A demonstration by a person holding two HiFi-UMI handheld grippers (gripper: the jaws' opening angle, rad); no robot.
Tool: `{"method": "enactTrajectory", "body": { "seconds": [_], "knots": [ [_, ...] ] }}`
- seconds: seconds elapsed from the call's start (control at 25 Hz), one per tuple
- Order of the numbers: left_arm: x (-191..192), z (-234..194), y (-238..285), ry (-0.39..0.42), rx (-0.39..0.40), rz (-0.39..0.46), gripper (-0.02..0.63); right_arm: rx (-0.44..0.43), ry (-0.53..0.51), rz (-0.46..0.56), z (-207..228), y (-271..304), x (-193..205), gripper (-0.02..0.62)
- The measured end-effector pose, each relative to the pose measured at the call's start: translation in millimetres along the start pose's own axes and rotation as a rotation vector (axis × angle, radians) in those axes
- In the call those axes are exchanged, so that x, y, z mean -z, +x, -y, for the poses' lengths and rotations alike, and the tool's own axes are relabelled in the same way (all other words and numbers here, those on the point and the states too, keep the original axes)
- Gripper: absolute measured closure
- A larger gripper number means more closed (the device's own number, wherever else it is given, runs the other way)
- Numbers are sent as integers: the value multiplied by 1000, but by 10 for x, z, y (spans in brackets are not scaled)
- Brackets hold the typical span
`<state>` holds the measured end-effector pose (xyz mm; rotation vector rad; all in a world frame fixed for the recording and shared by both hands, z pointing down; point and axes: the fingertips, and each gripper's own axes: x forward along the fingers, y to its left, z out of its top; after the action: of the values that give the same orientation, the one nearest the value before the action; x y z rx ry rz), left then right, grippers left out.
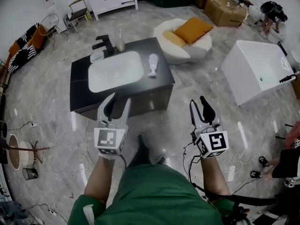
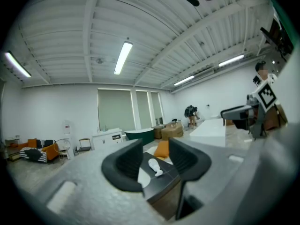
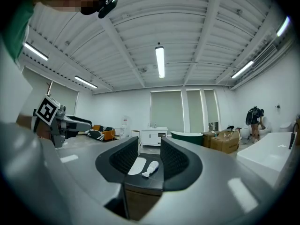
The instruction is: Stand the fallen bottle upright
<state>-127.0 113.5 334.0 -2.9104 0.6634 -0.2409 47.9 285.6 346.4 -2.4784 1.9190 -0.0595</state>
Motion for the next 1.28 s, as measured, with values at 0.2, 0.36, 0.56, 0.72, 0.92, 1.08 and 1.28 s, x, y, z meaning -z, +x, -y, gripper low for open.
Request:
{"method": "enactTrajectory", "body": {
  "seconds": [0.2,0.36,0.56,0.72,0.92,1.08,1.28],
  "knots": [
    [96,-56,269,-13,0,-10,434,9,24,-18,158,184,94,463],
    [161,-158,572,-39,7,-5,434,13,4,-39,284,387,141,463],
    [265,-353,1072,-65,16,-11,434,30,-9,-73,549,807,218,463],
    [387,-599,1426,-84,13,-34,435,32,-11,-104,679,1224,284,463],
    [437,-940,1793,-84,6,-39,434,18,-32,-129,745,1764,276,462],
    [474,-1176,1957,-70,-5,-46,435,0,-30,-147,745,2122,298,463],
    [609,-1473,2019,-76,-25,-57,436,-25,-34,-158,665,2530,316,463]
  ]
}}
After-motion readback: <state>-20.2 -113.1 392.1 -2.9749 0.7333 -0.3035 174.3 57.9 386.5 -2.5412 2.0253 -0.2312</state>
